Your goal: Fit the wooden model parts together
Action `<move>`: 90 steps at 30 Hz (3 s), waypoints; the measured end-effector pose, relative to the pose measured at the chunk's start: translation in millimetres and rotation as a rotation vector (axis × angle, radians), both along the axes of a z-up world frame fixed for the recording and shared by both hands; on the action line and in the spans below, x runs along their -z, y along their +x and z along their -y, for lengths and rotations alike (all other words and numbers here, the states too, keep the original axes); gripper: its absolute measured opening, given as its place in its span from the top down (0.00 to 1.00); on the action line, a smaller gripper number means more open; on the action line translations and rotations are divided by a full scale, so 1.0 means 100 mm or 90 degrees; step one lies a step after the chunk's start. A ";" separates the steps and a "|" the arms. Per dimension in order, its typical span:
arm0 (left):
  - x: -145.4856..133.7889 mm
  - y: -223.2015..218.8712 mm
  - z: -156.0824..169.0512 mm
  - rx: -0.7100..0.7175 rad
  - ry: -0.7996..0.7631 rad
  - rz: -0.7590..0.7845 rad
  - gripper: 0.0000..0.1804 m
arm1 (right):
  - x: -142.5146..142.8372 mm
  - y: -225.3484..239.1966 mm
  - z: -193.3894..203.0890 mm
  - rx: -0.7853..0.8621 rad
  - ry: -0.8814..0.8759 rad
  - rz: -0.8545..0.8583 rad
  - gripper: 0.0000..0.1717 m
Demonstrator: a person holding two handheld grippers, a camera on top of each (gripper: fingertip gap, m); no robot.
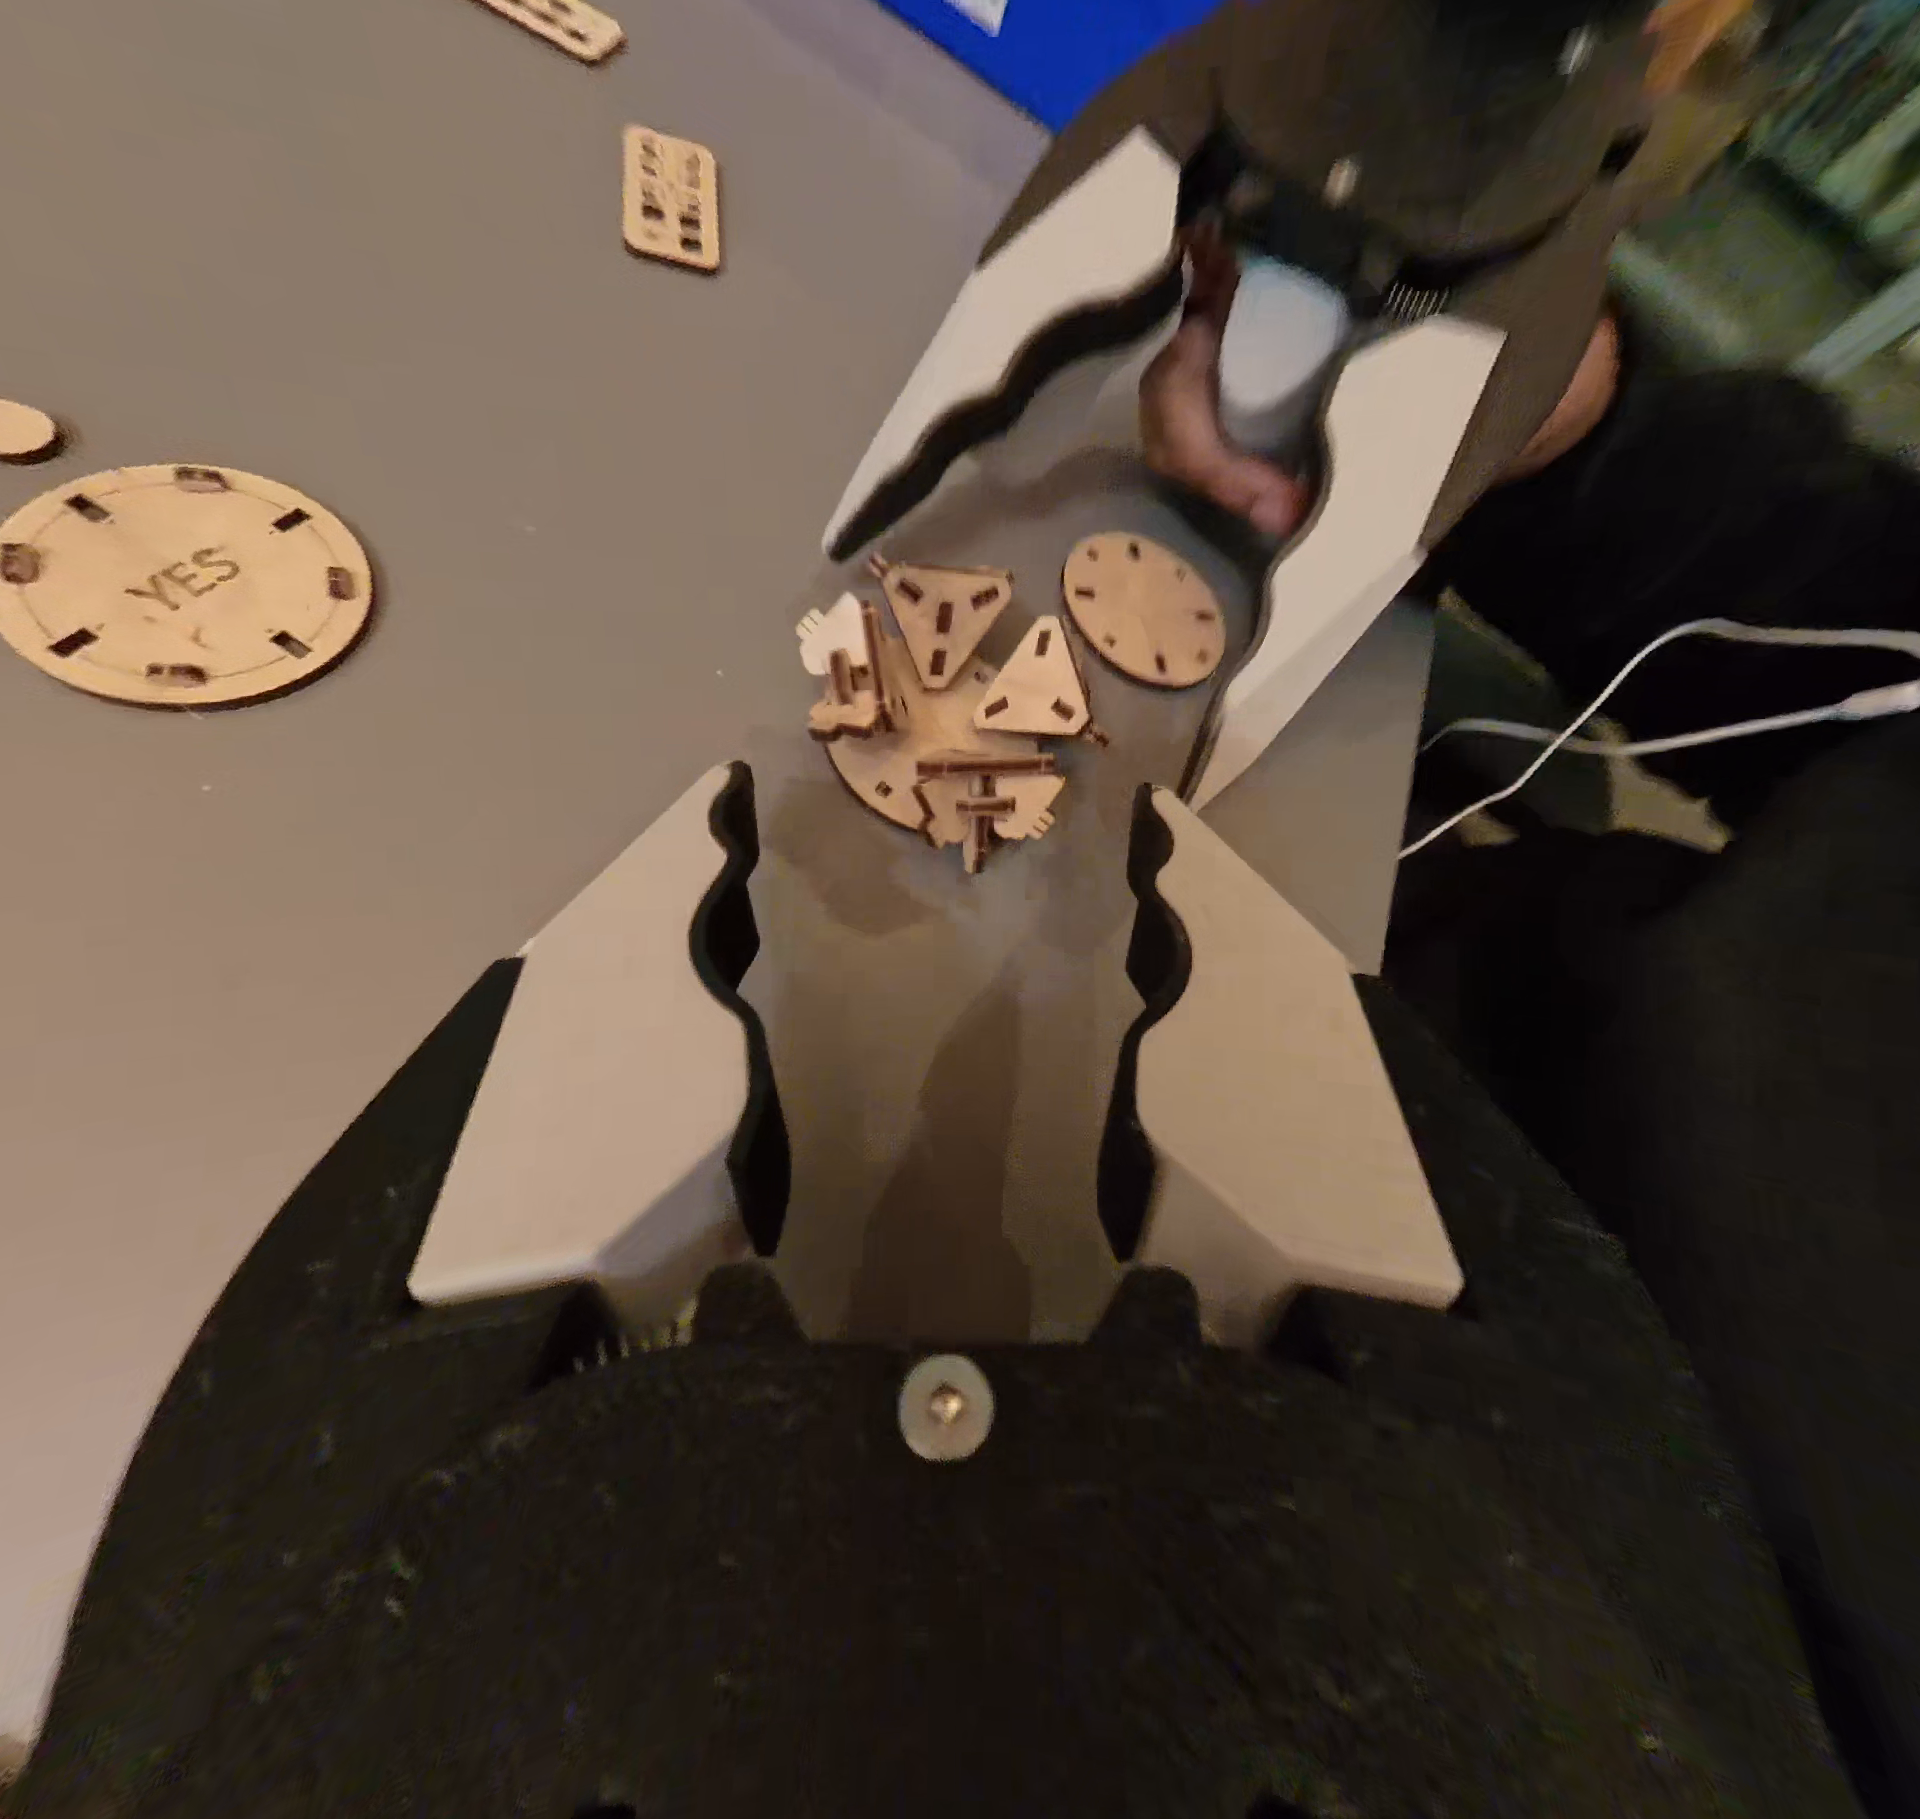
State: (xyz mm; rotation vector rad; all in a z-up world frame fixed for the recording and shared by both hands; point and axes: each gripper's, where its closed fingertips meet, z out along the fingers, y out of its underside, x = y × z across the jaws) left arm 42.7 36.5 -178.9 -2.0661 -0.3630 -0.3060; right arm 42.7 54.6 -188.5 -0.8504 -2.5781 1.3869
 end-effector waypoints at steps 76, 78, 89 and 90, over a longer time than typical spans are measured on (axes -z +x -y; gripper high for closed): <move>-1.31 0.38 -0.32 0.126 0.573 0.426 0.85 | -1.25 0.39 -0.31 0.103 -0.637 0.047 0.98; -1.29 0.39 -0.34 0.132 0.560 0.431 0.84 | -1.22 0.39 -0.33 0.109 -0.604 0.038 0.98; -1.02 0.06 -0.16 0.018 0.454 0.286 0.80 | -0.90 0.42 -0.78 0.160 -0.218 0.002 0.99; -0.98 0.02 -0.13 0.006 0.437 0.267 0.80 | -0.86 0.41 -0.82 0.163 -0.180 0.006 0.99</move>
